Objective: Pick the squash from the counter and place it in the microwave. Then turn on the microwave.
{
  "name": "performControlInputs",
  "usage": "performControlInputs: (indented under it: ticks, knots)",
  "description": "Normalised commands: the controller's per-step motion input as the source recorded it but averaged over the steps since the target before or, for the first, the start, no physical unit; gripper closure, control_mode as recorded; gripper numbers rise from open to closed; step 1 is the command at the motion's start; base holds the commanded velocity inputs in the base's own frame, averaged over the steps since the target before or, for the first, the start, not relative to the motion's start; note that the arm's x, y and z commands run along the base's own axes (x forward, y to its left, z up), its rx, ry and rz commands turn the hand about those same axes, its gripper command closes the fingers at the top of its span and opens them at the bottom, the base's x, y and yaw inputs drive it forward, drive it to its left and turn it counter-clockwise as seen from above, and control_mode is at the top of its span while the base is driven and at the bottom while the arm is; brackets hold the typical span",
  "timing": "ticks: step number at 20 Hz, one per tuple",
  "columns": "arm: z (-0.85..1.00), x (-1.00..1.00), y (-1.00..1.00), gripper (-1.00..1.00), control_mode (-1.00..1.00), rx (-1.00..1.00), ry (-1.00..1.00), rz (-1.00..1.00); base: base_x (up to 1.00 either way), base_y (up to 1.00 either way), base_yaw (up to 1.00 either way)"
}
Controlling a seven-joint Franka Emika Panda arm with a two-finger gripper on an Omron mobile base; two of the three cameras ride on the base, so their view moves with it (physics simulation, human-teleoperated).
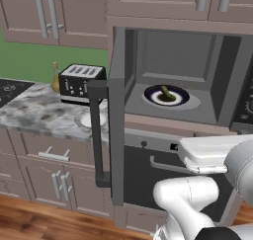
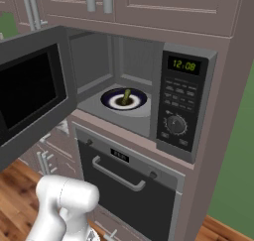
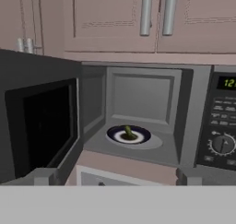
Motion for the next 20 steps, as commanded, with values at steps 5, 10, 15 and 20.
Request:
performControlInputs:
  ticks: [5,10,15,20]
  knots:
    - [-0.09,-0.16,0.45,-1.00,-1.00,-0.02,0.00,0.05,0.00,0.00,0.00]
    - [0.00,-0.11,0.36,-1.00,-1.00,0.00,0.00,0.04,0.00,0.00,0.00]
    - [0.00,-0.10,0.27,-1.00,-1.00,0.00,0.00,0.03,0.00,0.00,0.00]
    - [0.00,-0.09,0.27,-1.00,-1.00,0.00,0.00,0.02,0.00,0.00,0.00]
